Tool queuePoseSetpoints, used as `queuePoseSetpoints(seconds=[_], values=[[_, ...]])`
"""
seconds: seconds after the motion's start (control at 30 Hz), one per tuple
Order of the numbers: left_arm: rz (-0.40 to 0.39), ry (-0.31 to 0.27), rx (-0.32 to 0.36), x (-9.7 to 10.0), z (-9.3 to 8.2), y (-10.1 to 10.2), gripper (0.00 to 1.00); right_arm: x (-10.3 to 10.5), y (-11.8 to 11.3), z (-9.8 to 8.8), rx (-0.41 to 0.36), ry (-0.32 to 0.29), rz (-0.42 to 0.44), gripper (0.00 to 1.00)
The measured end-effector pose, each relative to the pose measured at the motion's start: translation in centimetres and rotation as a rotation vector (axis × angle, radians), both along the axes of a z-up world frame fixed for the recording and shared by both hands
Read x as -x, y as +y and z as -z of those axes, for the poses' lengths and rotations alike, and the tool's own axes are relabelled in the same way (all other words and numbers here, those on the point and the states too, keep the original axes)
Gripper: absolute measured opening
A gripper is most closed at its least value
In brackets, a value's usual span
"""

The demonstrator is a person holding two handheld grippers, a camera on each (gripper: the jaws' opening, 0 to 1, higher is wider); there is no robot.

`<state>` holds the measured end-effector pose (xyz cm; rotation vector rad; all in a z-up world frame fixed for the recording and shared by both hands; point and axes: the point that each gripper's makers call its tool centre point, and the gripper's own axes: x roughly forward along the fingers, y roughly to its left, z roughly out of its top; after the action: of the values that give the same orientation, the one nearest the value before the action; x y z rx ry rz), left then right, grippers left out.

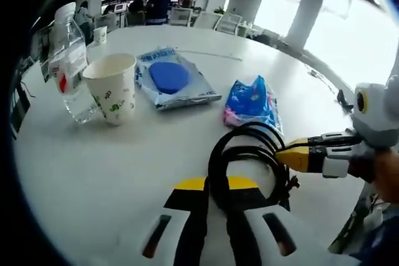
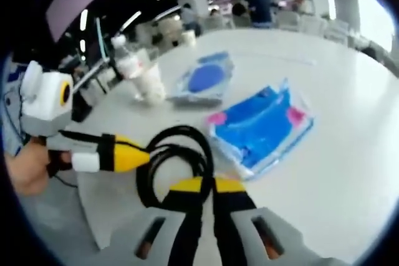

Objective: Arrange the tabletop items into an orderly group along one side of the table until the central work area is clear of visible clutter.

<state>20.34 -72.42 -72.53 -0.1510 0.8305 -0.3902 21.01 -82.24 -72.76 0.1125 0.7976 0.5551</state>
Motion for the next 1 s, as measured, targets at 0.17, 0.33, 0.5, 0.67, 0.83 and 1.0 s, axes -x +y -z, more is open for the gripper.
queuePoseSetpoints(seconds=[0.17, 0.33, 0.5, 0.67, 0.83, 1.0], values=[[-0.002, -0.008, 0.019, 0.5, -1.2, -0.2, 0.07, 0.2, -0.3, -1.6, -0.017, -0.025, 0.003, 0.0], [-0.001, -0.022, 0.057, 1.0, -2.6, -0.9, 0.07, 0.7, -1.1, -3.7, -0.029, -0.054, 0.01, 0.0], [0.047, -0.028, 0.076, 2.1, -4.1, -2.4, 0.07, 1.9, -2.4, -5.0, -0.043, -0.048, 0.037, 0.0], [0.109, 0.004, 0.097, 3.6, -4.2, -4.7, 0.07, 3.5, -4.5, -5.6, -0.037, -0.03, 0.069, 0.0], [0.172, 0.042, 0.093, 5.2, -3.2, -6.9, 0.07, 5.2, -6.4, -5.1, -0.01, 0.001, 0.098, 0.0], [0.267, 0.05, 0.06, 6.6, -2.8, -9.3, 0.07, 6.3, -8.7, -4.6, 0.009, 0.016, 0.144, 0.0]])
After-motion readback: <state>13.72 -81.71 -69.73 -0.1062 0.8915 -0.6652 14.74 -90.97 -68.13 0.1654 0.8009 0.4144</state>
